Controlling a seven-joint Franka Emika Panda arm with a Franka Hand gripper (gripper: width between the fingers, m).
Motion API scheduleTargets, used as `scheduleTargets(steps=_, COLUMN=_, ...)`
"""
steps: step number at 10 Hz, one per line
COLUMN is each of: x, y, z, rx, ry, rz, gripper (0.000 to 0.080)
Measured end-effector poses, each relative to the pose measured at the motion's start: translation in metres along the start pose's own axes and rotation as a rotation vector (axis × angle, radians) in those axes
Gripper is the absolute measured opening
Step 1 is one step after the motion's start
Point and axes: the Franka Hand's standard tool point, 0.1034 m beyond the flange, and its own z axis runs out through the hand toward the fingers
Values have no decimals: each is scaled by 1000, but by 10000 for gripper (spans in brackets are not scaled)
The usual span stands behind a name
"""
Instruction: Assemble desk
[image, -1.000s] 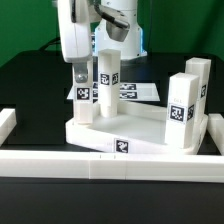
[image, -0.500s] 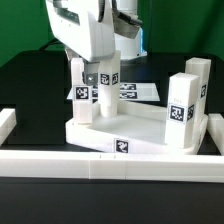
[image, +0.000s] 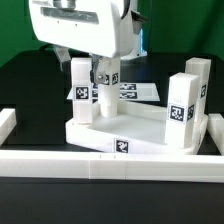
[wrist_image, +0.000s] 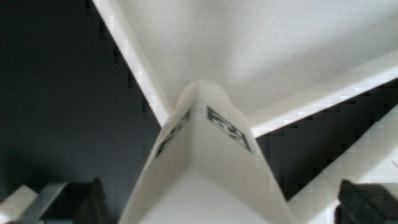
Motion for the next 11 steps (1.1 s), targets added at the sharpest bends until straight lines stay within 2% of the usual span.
scheduleTargets(steps=5, x=-3, y=-1, z=2, rx=-21, ry=17, rz=-351, gripper=649)
scheduleTargets(steps=9, x=-1, y=5, z=4, rx=-63, ry=39, rz=-697, gripper=649)
scheduleTargets(steps=11, x=0, y=6, z=4, rx=-66, ry=41, rz=-775, gripper=649)
